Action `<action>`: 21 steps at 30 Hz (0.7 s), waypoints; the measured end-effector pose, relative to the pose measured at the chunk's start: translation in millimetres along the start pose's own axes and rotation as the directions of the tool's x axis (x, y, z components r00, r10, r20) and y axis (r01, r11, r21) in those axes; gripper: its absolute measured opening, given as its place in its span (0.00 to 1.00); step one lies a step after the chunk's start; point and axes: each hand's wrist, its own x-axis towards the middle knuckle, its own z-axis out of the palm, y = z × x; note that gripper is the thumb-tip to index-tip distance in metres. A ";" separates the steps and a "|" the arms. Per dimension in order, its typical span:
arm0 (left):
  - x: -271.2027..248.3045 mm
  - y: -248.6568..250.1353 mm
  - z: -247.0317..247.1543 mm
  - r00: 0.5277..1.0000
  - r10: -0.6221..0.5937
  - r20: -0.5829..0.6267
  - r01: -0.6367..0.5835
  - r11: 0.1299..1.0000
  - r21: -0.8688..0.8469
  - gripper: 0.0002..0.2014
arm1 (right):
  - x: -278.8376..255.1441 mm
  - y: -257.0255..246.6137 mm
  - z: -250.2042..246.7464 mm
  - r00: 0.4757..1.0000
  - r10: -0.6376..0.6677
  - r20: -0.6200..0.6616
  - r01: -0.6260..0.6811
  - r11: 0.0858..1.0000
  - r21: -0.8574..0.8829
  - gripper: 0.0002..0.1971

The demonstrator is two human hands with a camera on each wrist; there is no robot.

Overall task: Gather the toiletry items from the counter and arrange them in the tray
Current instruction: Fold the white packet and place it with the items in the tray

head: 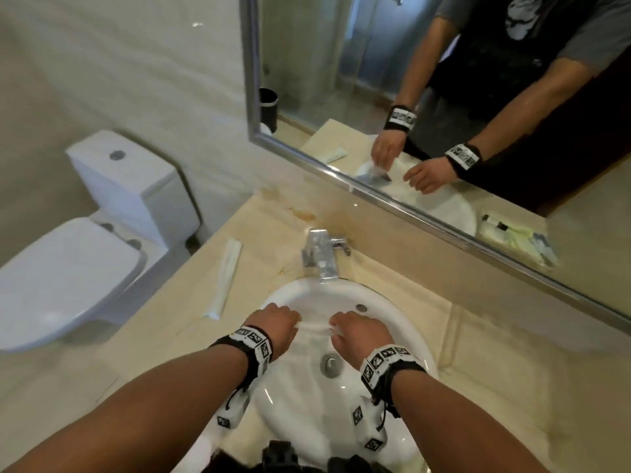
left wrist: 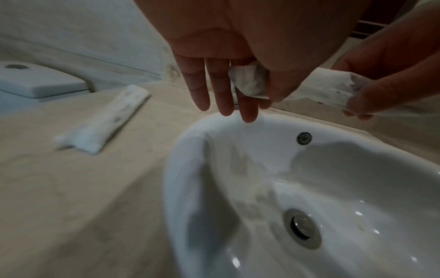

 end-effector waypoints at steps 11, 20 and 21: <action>-31.4 -131.6 -20.0 0.926 -0.378 -0.018 0.376 0.924 -0.065 0.24 | 64.8 -108.5 -12.6 0.994 0.097 0.052 -0.096 0.995 -0.007 0.14; 17.2 -157.3 -24.5 0.948 -0.316 0.046 0.318 0.948 -0.030 0.22 | 99.9 -122.8 -27.4 0.969 0.237 0.069 -0.241 0.968 0.068 0.10; 22.1 -158.1 -23.8 0.947 -0.315 0.056 0.317 0.948 -0.034 0.23 | 103.2 -123.8 -29.4 0.968 0.245 0.064 -0.249 0.966 0.073 0.10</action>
